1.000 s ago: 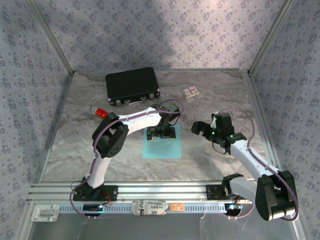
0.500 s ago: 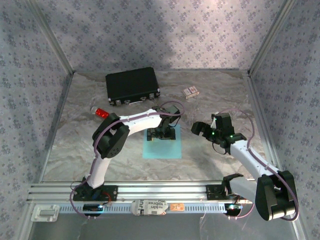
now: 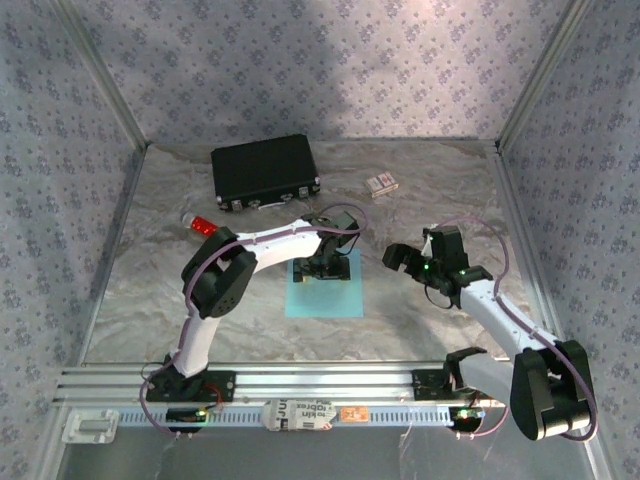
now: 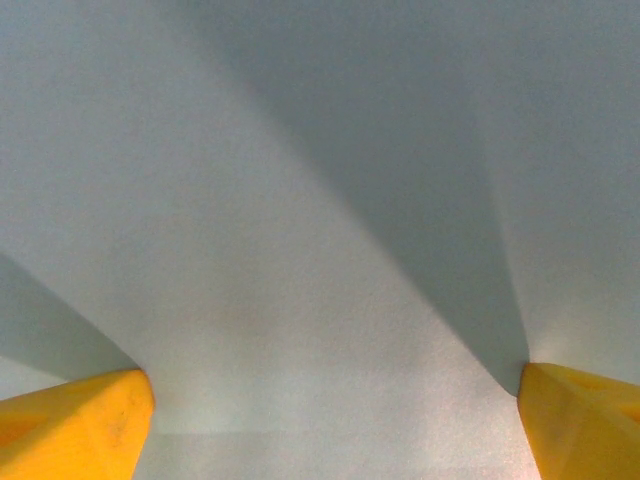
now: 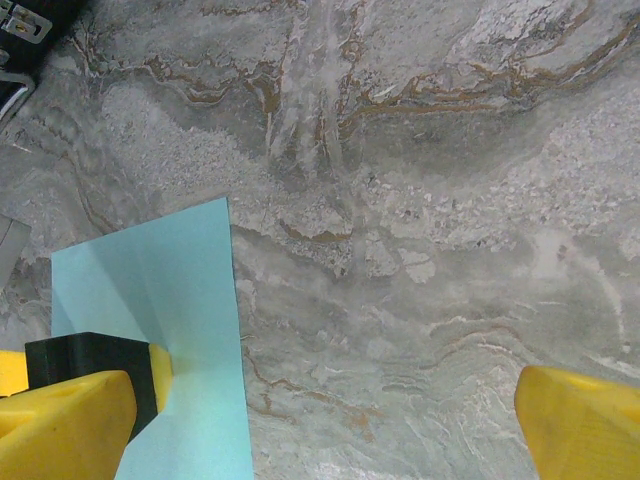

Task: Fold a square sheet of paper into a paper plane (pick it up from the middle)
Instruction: First fold the square sheet of paper in half at the center of the table.

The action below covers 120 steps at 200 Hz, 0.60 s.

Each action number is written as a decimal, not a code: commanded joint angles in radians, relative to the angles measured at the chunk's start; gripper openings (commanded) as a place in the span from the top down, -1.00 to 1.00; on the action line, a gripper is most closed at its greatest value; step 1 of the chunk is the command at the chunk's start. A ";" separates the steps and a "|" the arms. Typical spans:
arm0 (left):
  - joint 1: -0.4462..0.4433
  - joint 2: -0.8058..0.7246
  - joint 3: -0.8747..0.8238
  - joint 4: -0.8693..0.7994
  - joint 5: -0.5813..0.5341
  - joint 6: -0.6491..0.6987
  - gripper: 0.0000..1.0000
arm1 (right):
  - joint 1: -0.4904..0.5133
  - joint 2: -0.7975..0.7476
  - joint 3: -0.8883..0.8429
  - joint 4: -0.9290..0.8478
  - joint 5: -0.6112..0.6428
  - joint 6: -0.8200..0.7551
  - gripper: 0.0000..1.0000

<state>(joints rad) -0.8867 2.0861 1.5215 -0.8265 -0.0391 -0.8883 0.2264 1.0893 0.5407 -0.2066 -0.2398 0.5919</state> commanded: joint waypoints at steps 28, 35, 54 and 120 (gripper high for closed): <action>-0.011 0.068 -0.055 0.001 0.065 -0.003 -0.84 | -0.006 0.006 -0.001 -0.010 0.016 0.014 -0.98; -0.011 0.067 -0.053 0.002 0.064 -0.002 -0.82 | -0.006 0.006 -0.001 -0.010 0.016 0.015 -0.98; -0.011 0.068 -0.049 0.000 0.062 0.002 -0.82 | -0.006 0.006 -0.001 -0.010 0.016 0.014 -0.98; -0.011 0.054 -0.044 0.012 0.066 0.020 -0.69 | -0.005 0.007 -0.001 -0.005 0.015 0.015 -0.98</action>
<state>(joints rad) -0.8856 2.0850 1.5215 -0.8333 -0.0425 -0.8833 0.2268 1.0904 0.5407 -0.2066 -0.2398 0.5949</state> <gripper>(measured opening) 0.867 0.990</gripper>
